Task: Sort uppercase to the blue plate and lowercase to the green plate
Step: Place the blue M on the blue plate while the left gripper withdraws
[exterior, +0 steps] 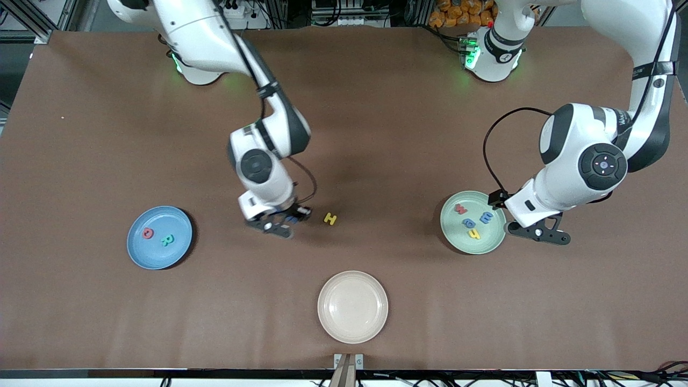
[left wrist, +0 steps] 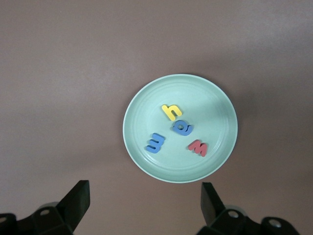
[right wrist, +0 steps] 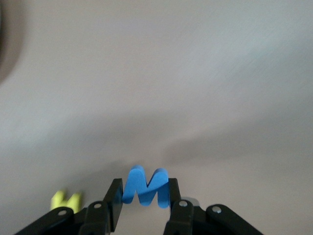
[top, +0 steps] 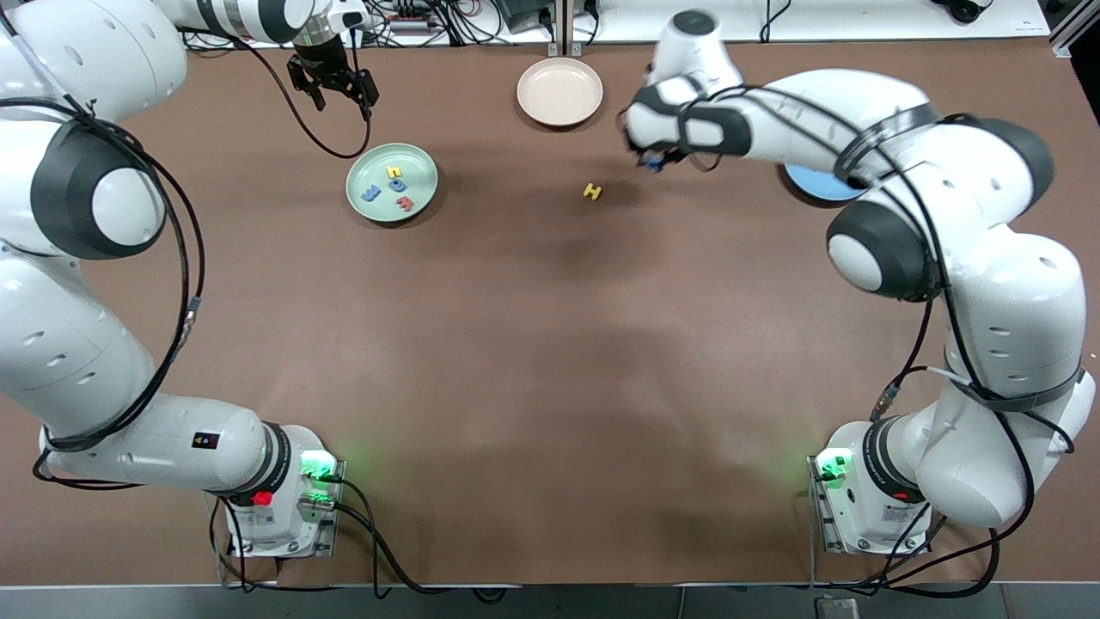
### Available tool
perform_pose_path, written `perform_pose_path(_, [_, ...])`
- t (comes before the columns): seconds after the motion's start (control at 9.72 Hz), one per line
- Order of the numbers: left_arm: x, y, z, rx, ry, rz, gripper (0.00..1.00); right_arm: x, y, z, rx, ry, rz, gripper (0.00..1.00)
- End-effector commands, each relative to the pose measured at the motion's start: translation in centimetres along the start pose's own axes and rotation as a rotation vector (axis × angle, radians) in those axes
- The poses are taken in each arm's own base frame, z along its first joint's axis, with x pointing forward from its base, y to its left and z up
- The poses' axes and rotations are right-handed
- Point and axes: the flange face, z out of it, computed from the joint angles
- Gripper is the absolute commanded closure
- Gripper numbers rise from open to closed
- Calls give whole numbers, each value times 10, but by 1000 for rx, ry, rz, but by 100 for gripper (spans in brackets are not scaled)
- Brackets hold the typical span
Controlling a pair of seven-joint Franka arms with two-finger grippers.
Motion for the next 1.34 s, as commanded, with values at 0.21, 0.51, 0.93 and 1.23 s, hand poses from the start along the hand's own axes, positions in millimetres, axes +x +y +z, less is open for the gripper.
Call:
perform_pose_path(0.21, [-3, -7, -13, -6, 10, -28, 0, 100, 149, -12, -77, -12, -156, 100])
perform_pose_path(0.51, [0, -25, -22, -5, 29, -55, 0, 136, 231, -13, -96, -46, -240, 100])
perform_pose_path(0.93, [6, -43, -48, -9, 84, -141, 0, 150, 286, -19, -113, -99, -321, 1])
perform_pose_path(1.23, [-5, -72, -117, -22, 121, -217, 0, 141, 243, -22, -100, -81, -342, 0])
